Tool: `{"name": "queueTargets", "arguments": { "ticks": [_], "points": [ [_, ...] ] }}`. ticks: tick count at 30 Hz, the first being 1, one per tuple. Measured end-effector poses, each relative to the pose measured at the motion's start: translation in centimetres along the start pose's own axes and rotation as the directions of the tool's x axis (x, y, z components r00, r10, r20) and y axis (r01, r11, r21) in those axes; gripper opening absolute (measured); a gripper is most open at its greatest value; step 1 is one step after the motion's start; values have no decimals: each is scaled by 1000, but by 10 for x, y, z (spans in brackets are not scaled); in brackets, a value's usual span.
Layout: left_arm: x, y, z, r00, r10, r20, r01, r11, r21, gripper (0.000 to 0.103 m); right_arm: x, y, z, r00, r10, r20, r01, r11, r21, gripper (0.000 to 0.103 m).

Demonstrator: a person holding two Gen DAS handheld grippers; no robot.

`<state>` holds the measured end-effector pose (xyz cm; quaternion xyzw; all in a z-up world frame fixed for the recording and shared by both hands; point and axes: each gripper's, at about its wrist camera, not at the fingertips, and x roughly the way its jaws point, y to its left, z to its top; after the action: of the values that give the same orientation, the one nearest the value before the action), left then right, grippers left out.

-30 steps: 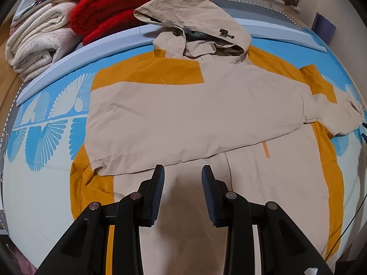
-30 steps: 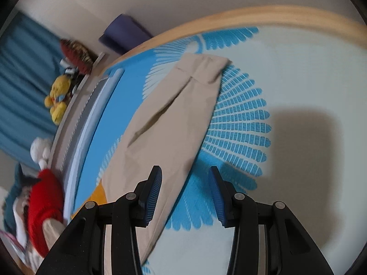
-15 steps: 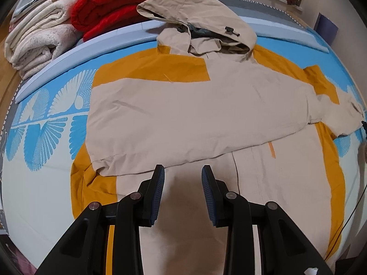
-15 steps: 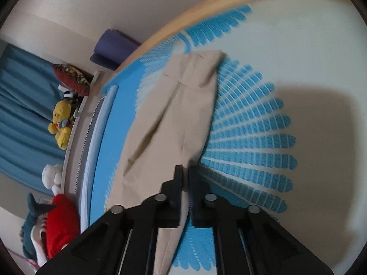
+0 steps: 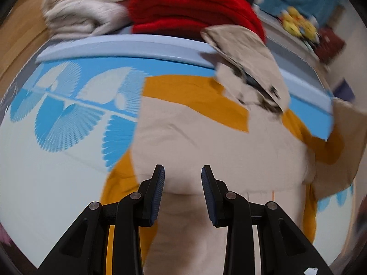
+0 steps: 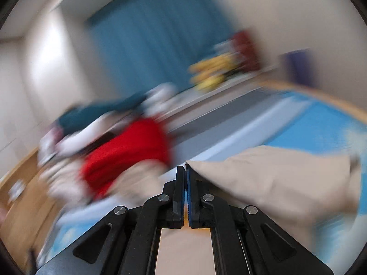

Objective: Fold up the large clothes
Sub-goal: 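Fold the held sleeve across the jacket body with the right gripper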

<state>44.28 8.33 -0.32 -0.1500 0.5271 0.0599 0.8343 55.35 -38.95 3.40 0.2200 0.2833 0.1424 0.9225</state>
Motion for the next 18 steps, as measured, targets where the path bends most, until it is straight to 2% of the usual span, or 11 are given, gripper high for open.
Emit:
{"name": "queueTargets", "arguments": {
  "ticks": [2,3,5,6,7,10,14,15,16,17,18],
  "points": [
    [-1,17,5,1000,-10,-13,9,999,-48,30,32,47,-37,981,102,-167,-109,994,-28,5],
    [-2,25,6,1000,-16,-20,15,998,-67,30,58,73,-68,930,152,-334,-171,985,-28,5],
    [-2,34,7,999,-25,-27,22,995,-94,30,73,91,-107,869,133,-478,-170,985,-35,6],
    [-2,41,7,999,-29,-34,25,993,-115,30,68,98,-124,851,90,-517,-150,986,-76,6],
    [-2,45,6,999,-33,-39,28,991,-129,30,58,100,-130,851,64,-521,-138,985,-104,6],
    [-2,47,6,998,-45,-41,39,989,-144,30,17,88,-131,876,-27,-481,-54,987,-153,11],
    [12,29,1,994,-89,-58,83,991,-109,30,-29,35,-118,896,-129,-425,138,990,-9,41],
    [18,18,-4,992,-106,-73,99,991,-86,30,-37,15,-121,899,-153,-411,192,980,56,43],
    [23,6,-9,989,-119,-92,114,992,-57,30,-33,1,-122,899,-164,-406,221,970,98,45],
    [29,-10,-16,984,-134,-116,132,991,-17,30,-30,-19,-128,889,-190,-416,271,952,144,45],
    [34,-26,-23,979,-154,-137,159,987,27,31,-24,-40,-135,866,-221,-448,335,922,193,46]
  ]
}}
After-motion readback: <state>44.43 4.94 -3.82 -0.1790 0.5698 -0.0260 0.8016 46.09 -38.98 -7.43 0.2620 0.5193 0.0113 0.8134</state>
